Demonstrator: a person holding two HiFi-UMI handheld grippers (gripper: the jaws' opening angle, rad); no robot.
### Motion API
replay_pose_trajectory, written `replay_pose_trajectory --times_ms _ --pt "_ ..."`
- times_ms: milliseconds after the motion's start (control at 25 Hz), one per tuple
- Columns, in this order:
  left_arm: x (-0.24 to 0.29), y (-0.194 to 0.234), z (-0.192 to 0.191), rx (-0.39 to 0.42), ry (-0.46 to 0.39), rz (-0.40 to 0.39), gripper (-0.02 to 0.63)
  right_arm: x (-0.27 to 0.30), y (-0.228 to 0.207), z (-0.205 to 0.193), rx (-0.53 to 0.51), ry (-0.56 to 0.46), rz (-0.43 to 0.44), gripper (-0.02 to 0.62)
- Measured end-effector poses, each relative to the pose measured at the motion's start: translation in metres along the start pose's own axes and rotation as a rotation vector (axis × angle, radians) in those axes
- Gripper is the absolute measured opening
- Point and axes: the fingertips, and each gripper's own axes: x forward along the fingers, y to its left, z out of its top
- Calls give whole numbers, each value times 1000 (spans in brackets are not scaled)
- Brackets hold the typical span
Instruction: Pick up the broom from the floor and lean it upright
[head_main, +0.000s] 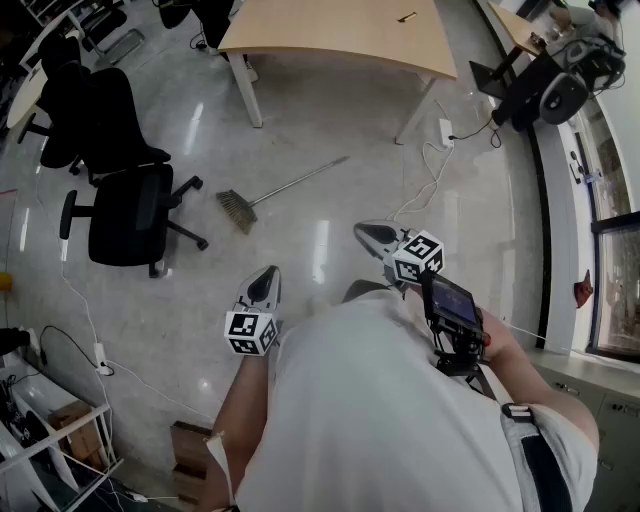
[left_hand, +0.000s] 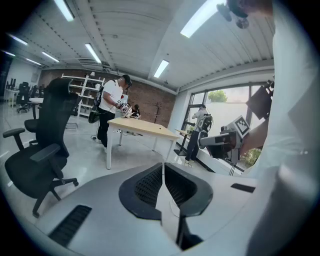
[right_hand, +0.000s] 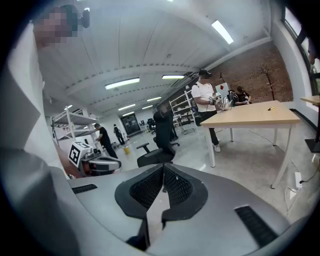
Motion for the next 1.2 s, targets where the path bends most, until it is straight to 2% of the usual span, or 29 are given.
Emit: replay_pose_trajectory --times_ms 400,640,1000,1200 --pt "-17 22 -10 -72 -1 81 20 34 -4 -1 2 20 51 18" --pt "-6 44 -7 -97 12 137 20 64 -21 5 11 43 102 18" --pt "63 66 32 -81 64 148 20 105 -74 40 45 74 149 18" --pt "106 80 50 -74 129 142 20 126 -106 46 82 112 171 18"
